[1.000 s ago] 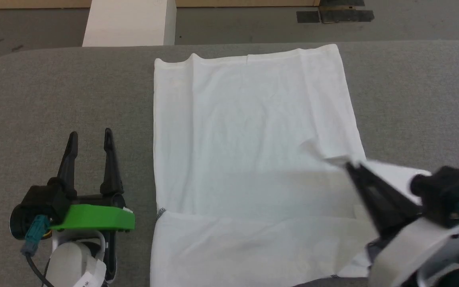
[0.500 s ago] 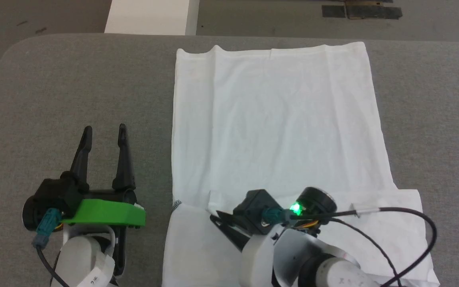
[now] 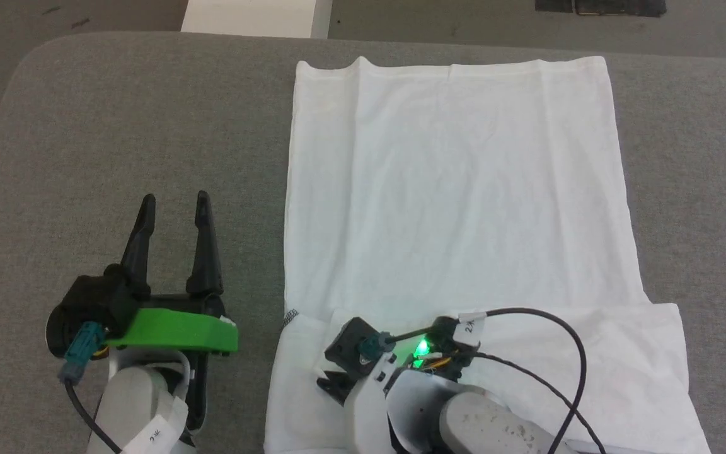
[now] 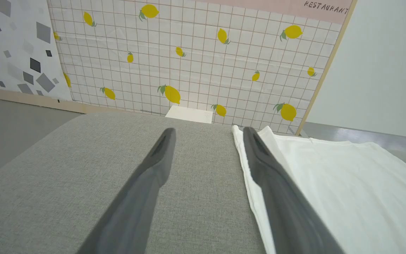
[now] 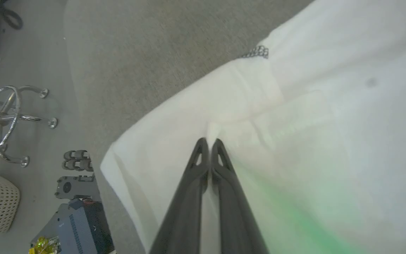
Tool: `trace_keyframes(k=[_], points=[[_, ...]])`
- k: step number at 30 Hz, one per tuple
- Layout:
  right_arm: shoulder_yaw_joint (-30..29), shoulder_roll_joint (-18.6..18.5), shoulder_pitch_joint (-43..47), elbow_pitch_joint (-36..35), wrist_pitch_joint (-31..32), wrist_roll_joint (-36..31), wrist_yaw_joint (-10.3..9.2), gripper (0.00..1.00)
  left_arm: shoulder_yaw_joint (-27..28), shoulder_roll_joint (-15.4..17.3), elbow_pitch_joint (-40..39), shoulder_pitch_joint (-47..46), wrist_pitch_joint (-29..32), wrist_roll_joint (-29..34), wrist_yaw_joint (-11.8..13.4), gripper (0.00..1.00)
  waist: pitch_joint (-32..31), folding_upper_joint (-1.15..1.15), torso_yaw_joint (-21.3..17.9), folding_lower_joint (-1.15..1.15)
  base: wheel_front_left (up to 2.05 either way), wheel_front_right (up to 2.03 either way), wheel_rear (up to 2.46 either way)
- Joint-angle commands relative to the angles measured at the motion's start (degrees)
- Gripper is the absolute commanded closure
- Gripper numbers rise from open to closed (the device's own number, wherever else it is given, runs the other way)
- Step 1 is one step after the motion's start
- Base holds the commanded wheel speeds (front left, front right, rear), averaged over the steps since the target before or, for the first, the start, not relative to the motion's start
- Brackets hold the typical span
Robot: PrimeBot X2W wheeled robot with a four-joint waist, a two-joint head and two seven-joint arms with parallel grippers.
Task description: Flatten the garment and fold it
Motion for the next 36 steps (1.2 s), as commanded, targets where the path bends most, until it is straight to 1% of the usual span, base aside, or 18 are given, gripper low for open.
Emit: trace_keyframes(k=[1,2,3,6,8,11,16,18,21,26,31,33,36], points=[[0.17,0.12,-0.90,1.46,-0.58,0.52,-0.08,1.00,-0.38,-0.14,0.24,-1.19,-0.22,-0.15,0.11,0.00,-0.12,0.00,0.14,0.00,0.00,0.00,0.00],[0.35,0.14,-1.01,2.28,-0.85,0.66,-0.08,0.61,-0.63,-0.14,0.36,-1.34,-0.22,-0.21,0.07,0.00,-0.16,0.00,0.20,0.00,0.00,0.00,0.00],[0.31,0.16,-0.90,3.15,-0.92,1.30,-0.08,0.00,-0.82,-0.14,0.47,-1.48,-0.22,-0.22,0.03,0.00,-0.24,0.00,0.19,0.00,0.00,0.00,0.00],[-0.83,0.20,-0.98,2.55,-3.15,2.62,-0.08,0.00,-0.96,-0.14,0.74,-1.63,-0.22,0.00,-0.13,0.00,-0.66,0.00,-0.23,0.00,0.00,0.00,0.00],[-3.01,0.20,-0.68,-0.07,-6.15,3.56,-0.08,0.00,-1.09,-0.13,1.04,-1.64,-0.22,0.39,-0.36,0.00,-1.06,0.00,-0.72,0.00,0.00,0.00,0.00],[-7.81,0.21,0.30,-5.75,-10.94,3.95,-0.08,0.00,-1.11,0.27,1.44,-1.66,-0.22,0.93,-0.76,0.00,-1.55,0.00,-2.12,0.00,0.00,0.00,0.00],[-18.63,-0.20,2.84,-16.26,-17.17,-0.91,-0.08,0.00,-1.62,2.62,2.34,-2.73,-0.22,1.45,-1.42,0.00,-1.33,0.00,-5.65,0.00,0.00,0.00,0.00],[-23.25,-0.43,4.24,-19.93,-19.03,-3.38,-0.08,0.00,-2.50,4.10,2.87,-4.01,0.22,1.52,-1.69,0.00,-0.66,0.00,-6.88,0.00,0.00,0.00,0.00],[-29.61,-0.53,6.25,-24.62,-21.27,-6.58,-0.08,0.00,-4.05,6.93,2.84,-7.09,2.48,1.02,-2.03,0.00,1.17,0.00,-8.71,0.00,0.00,0.00,0.00],[-37.35,-0.68,8.22,-28.30,-24.36,-9.93,-0.08,0.00,-7.57,13.37,2.42,-14.70,9.99,-1.40,-2.30,0.00,6.33,0.00,-11.66,0.00,0.00,0.00,0.00],[-41.98,-0.66,8.17,-28.41,-27.65,-10.28,-0.08,0.00,-11.37,22.08,3.77,-25.24,21.40,-7.24,-2.33,0.00,12.49,0.00,-14.91,0.00,0.00,0.00,0.00],[-43.09,-0.56,7.78,-28.11,-28.92,-10.06,-0.08,0.00,-11.42,24.89,5.01,-28.96,26.25,-9.04,-2.33,0.00,14.51,0.00,-16.27,0.00,0.00,0.00,0.00],[-43.92,-0.33,7.17,-27.62,-30.63,-9.41,-0.08,0.00,-10.04,27.00,6.90,-33.52,32.57,-11.70,-2.33,0.00,16.92,0.00,-18.09,0.00,0.00,0.00,0.00]])
